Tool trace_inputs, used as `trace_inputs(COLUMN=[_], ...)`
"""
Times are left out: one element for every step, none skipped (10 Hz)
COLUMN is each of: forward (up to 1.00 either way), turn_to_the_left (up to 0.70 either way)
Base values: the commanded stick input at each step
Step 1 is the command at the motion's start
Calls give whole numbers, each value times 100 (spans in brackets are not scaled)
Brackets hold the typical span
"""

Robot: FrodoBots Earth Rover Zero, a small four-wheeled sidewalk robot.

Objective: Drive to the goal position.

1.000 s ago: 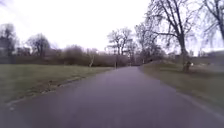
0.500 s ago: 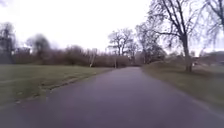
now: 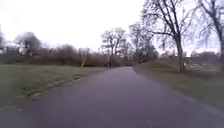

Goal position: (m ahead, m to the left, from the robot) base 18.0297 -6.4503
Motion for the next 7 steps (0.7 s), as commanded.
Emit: trace_inputs(forward=[100, 100, 100, 100, 100, 100, 100], turn_to_the_left=[0, 0, 0, 0, 0, 0, 0])
